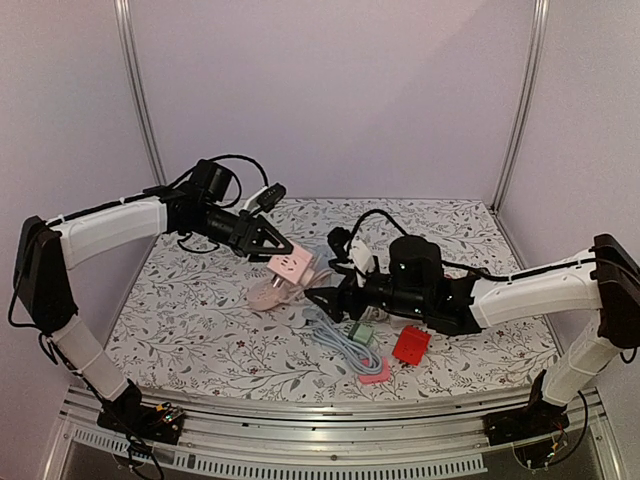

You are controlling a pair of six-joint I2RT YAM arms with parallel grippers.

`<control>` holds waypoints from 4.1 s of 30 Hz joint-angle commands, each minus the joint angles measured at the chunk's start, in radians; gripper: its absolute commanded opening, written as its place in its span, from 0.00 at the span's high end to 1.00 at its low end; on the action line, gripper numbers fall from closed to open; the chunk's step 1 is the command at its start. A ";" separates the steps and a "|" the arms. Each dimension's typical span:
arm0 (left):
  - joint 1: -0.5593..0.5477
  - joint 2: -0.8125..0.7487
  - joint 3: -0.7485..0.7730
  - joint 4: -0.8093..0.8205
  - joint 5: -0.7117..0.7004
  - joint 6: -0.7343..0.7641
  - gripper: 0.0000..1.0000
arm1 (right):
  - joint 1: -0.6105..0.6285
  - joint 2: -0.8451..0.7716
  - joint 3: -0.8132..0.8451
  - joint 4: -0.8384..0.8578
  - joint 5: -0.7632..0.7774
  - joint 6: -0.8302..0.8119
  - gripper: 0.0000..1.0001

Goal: Pull the plug off the socket

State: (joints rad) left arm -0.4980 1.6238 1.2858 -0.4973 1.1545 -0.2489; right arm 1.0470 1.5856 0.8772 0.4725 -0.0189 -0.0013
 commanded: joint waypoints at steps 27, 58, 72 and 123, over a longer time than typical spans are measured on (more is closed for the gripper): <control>-0.035 -0.024 0.030 0.025 -0.091 0.037 0.41 | 0.008 0.099 0.096 0.013 -0.008 0.022 1.00; -0.160 -0.070 -0.005 0.006 -0.544 0.098 0.00 | 0.010 0.114 0.395 -0.658 0.186 0.110 1.00; -0.160 -0.017 0.019 -0.021 -0.563 0.089 0.16 | 0.019 0.125 0.411 -0.661 0.168 0.070 1.00; -0.194 0.012 0.053 -0.148 -1.007 0.151 0.78 | 0.052 0.011 0.361 -0.596 0.141 0.075 1.00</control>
State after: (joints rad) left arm -0.7090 1.6157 1.3361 -0.5915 0.4038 -0.1158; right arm 1.0851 1.7069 1.2308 -0.2440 0.1734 0.0608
